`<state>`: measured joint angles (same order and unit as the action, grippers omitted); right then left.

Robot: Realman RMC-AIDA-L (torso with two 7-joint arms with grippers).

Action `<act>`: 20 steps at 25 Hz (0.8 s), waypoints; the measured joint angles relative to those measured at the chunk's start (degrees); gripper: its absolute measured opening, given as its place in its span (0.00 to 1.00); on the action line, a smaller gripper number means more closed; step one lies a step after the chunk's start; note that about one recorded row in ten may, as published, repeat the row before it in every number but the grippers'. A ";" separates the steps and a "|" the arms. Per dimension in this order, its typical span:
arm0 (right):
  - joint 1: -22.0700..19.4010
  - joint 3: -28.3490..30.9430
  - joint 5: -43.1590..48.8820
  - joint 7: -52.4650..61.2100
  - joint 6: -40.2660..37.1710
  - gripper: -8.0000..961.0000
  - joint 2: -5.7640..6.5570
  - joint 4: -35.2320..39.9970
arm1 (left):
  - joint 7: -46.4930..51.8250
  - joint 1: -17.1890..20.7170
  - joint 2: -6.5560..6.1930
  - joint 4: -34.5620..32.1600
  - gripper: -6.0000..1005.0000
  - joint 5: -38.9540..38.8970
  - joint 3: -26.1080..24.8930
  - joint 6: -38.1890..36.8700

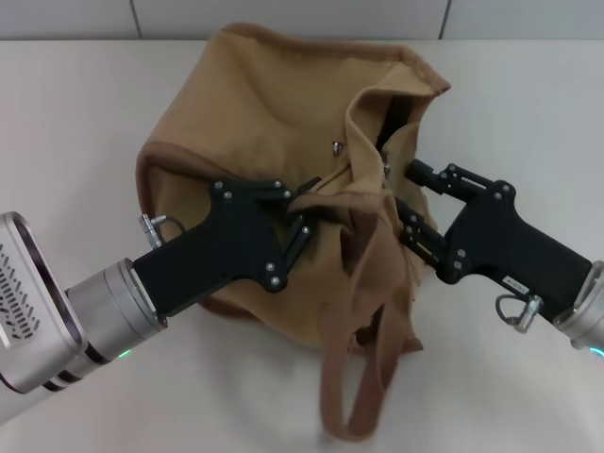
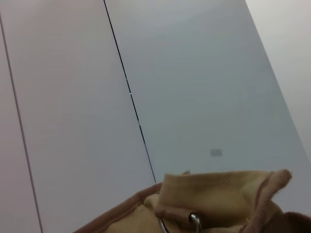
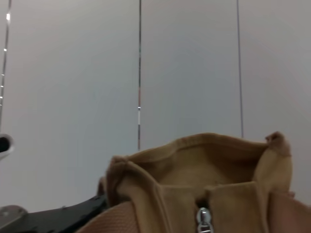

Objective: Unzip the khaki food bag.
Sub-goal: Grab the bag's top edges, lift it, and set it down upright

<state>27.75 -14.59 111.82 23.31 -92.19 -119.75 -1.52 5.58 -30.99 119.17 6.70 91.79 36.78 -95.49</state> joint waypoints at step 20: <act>-0.60 4.61 0.22 -20.26 4.79 0.36 -0.09 -9.42 | -0.05 -0.29 0.01 0.80 0.07 0.00 -0.58 0.83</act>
<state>27.15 -9.98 112.04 3.04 -87.40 -119.84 -10.94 5.53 -31.29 119.18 7.51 91.80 36.20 -94.66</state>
